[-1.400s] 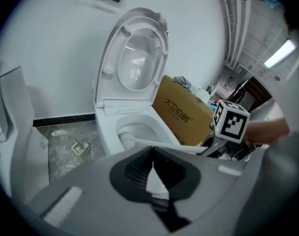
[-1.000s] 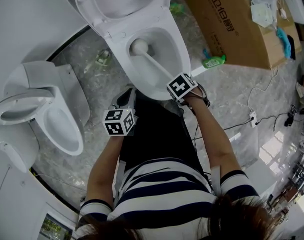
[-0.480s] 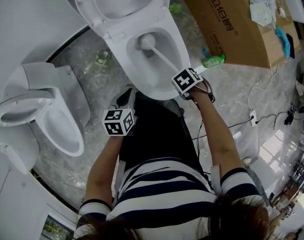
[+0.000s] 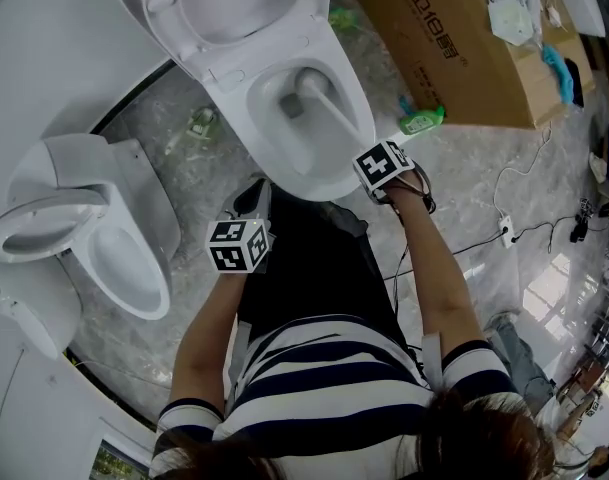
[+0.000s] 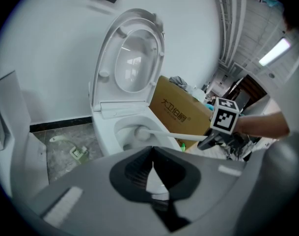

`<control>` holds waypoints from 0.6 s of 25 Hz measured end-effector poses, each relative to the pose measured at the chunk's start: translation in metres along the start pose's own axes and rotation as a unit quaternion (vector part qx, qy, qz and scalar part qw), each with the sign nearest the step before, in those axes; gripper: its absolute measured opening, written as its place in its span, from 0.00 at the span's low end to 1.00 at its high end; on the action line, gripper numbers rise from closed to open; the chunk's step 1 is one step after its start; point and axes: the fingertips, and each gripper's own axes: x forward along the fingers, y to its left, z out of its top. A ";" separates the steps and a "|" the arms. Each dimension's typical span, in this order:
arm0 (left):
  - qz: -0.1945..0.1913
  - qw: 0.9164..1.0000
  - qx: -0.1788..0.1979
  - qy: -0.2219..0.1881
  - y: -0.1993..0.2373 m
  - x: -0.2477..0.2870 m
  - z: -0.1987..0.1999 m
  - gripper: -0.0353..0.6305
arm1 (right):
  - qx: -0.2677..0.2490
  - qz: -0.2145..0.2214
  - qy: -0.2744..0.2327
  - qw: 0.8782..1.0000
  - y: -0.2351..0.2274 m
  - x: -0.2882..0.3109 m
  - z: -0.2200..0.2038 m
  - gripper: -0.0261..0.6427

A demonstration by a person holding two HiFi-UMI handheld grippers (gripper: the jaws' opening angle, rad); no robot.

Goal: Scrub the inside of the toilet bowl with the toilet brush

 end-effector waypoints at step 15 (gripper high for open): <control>-0.009 1.000 -0.003 0.006 -0.010 0.000 -0.004 0.05 | -0.015 -0.021 0.060 0.998 0.006 -0.013 -0.073 0.08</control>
